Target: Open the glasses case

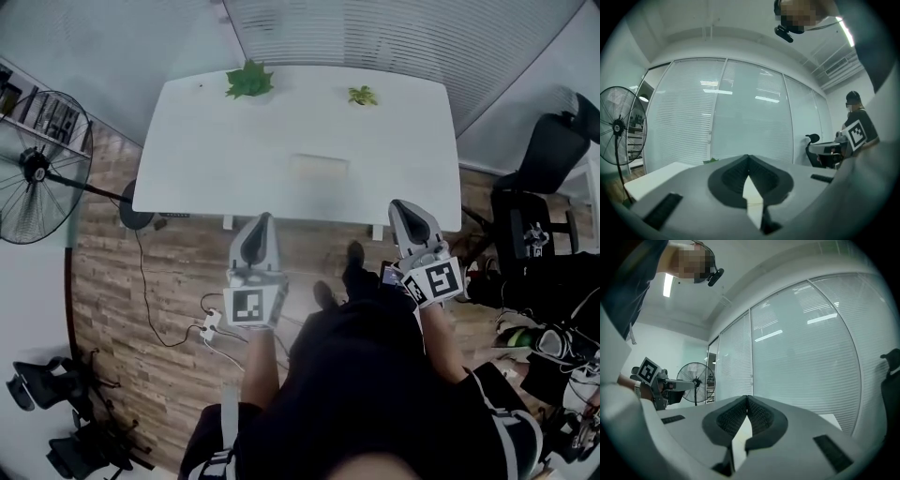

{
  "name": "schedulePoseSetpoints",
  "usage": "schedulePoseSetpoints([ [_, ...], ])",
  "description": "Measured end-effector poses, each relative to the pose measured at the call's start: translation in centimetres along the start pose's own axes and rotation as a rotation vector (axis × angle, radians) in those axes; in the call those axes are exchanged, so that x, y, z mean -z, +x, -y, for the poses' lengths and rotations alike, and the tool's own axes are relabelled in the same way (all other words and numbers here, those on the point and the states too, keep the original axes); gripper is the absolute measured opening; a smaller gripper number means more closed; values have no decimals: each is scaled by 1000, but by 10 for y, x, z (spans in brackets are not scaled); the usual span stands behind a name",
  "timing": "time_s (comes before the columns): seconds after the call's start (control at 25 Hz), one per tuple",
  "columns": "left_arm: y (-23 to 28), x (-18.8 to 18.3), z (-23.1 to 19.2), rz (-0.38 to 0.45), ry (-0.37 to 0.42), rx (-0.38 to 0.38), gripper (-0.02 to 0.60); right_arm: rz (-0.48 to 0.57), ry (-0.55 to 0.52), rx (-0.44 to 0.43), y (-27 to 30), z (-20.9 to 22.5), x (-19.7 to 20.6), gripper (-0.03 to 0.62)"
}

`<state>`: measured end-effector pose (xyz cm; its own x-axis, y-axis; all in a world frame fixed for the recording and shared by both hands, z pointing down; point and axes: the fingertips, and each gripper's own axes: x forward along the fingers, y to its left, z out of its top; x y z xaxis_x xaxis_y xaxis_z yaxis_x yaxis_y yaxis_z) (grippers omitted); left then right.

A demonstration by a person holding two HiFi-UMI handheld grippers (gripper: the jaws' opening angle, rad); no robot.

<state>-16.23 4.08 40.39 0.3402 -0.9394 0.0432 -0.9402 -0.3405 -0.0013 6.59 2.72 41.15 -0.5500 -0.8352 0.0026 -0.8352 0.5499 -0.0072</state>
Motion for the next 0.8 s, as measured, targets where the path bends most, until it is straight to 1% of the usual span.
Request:
schedulePoseSetpoints([
  [0.2,42,-5,1,-15,11,-25,0,2,38,-13,28,37,11,15],
  [0.32,70,-5,2,-28,46,-24,0,-2,51,-21,47,60,18,15],
  [0.48,100,-4,6,-49,83,-24,0,-17,41,-40,68,83,26,15],
  [0.64,117,1,3,-64,67,-26,0,-26,51,-36,81,97,32,15],
  [0.8,125,-3,-9,-75,44,-17,0,-47,56,-17,93,93,36,15],
])
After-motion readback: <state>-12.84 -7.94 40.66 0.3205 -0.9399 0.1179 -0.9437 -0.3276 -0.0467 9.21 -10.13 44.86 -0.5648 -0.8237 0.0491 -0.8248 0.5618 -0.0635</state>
